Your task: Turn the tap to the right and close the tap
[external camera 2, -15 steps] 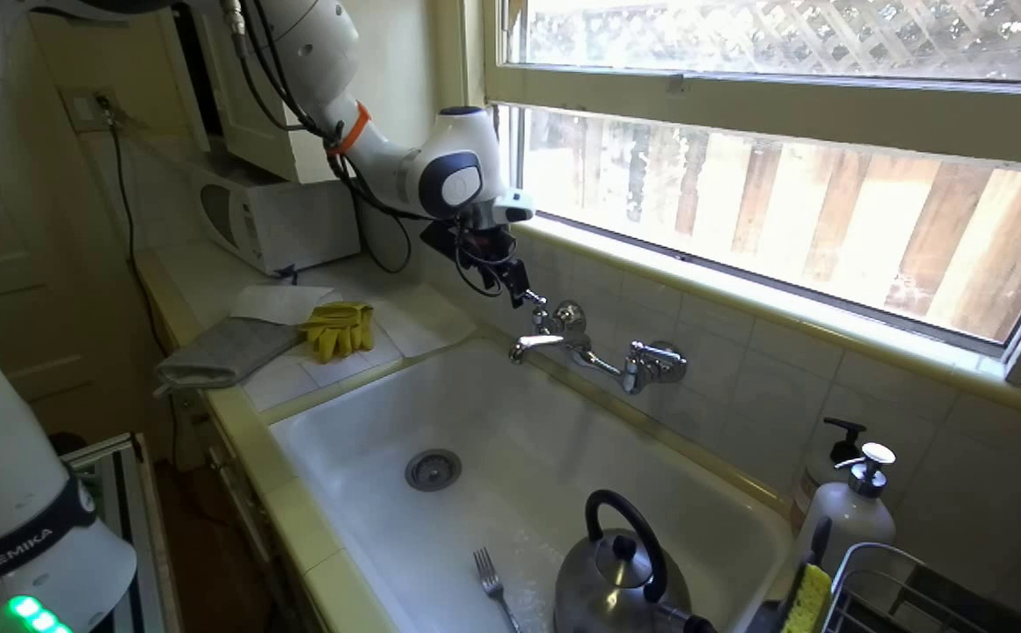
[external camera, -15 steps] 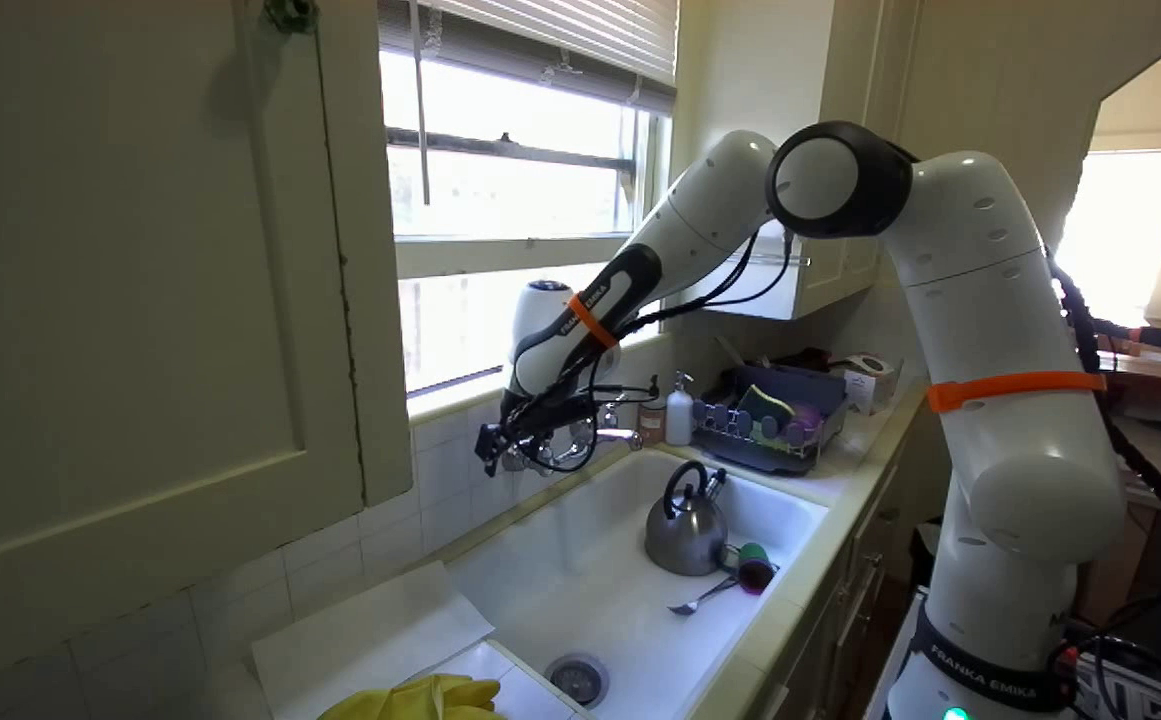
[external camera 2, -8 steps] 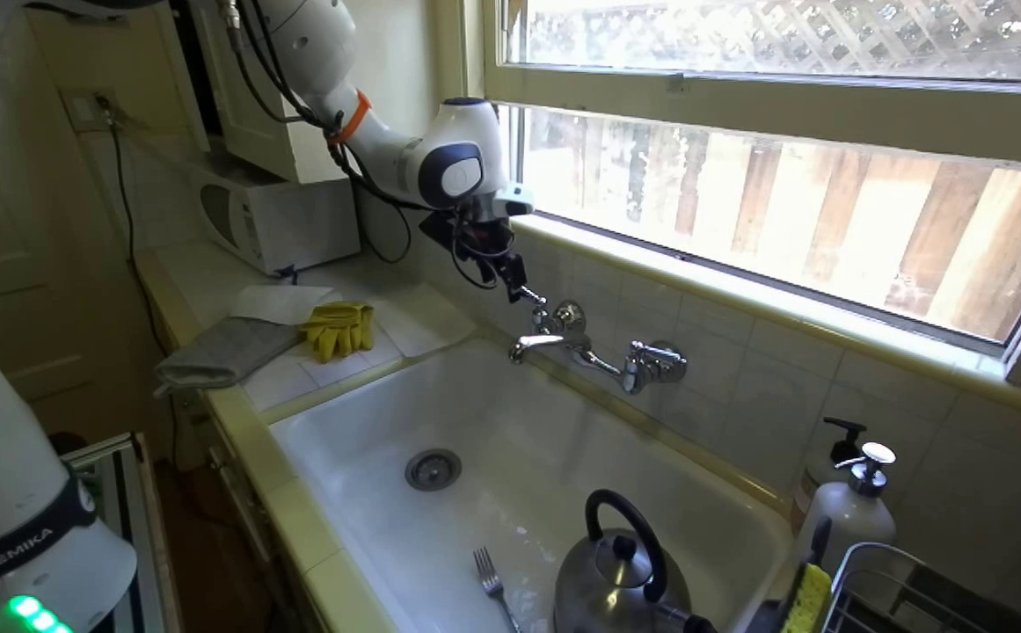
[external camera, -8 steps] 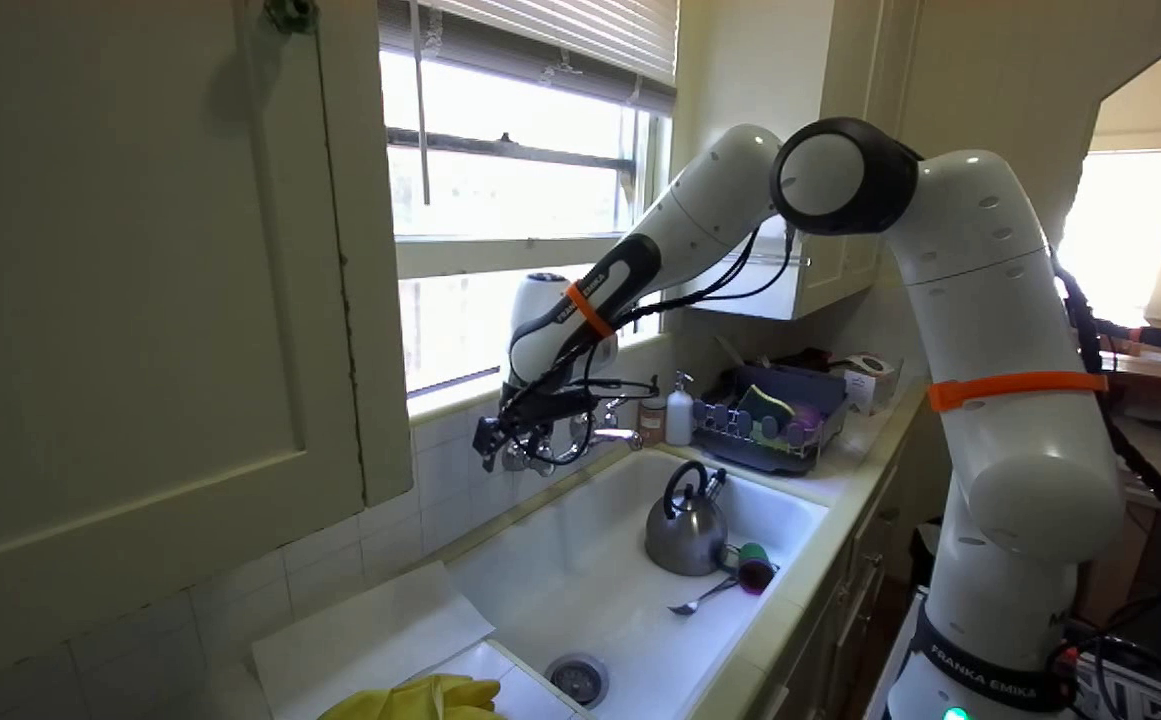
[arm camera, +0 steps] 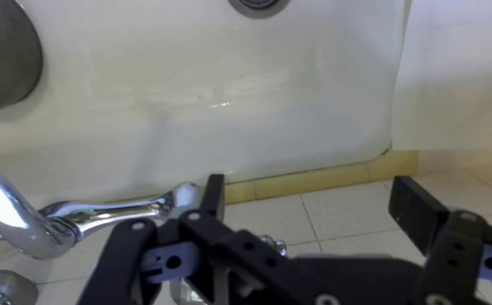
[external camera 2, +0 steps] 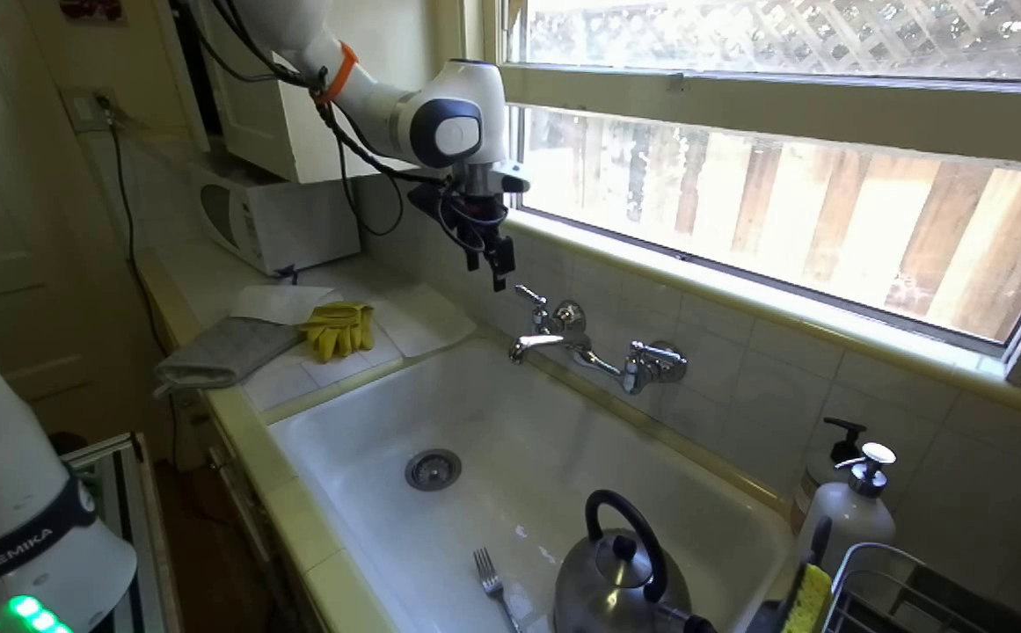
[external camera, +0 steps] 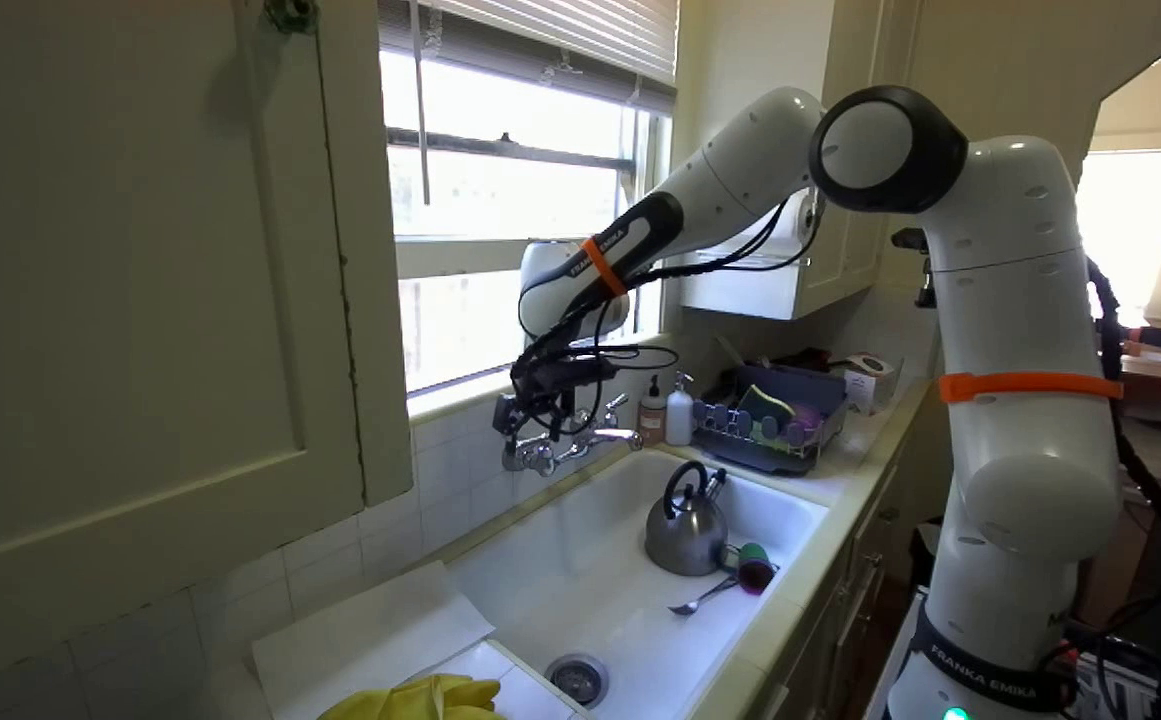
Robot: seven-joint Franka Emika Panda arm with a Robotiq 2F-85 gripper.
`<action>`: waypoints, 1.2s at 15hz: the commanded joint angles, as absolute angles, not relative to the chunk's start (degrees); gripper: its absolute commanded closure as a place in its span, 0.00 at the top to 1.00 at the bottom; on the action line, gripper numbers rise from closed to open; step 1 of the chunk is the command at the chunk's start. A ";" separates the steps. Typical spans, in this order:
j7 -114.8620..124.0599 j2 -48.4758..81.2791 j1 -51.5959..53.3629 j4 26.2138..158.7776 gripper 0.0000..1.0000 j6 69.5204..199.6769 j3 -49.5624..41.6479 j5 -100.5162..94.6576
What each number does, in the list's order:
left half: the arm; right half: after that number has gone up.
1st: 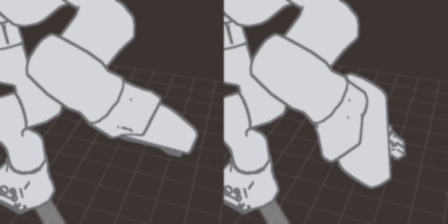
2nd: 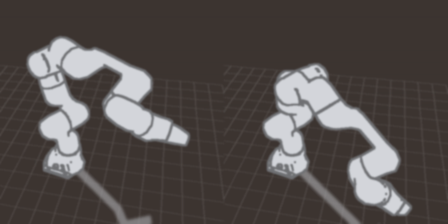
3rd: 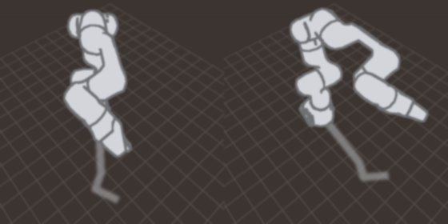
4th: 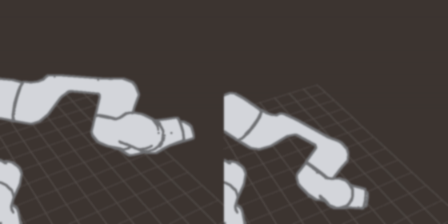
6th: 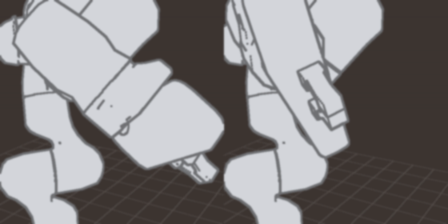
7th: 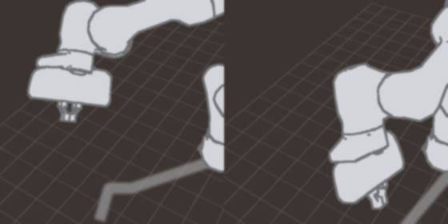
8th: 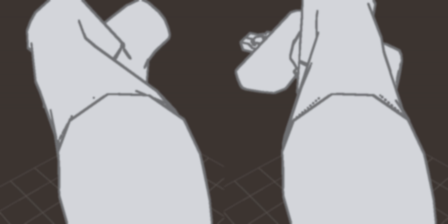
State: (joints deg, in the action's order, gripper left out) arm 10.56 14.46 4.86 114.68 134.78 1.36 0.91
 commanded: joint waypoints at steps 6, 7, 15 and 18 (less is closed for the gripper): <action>4.14 -0.05 0.12 124.37 1.00 120.44 -0.66 1.10; 3.37 -1.25 -0.35 125.03 1.00 119.35 -1.04 0.94; -3.30 -9.77 -4.71 130.16 1.00 115.16 -5.31 -0.22; -5.08 -11.62 -5.62 131.73 1.00 117.88 -6.55 0.61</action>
State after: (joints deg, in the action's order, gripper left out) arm -2.84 -8.35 -4.90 128.37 115.22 -5.64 0.21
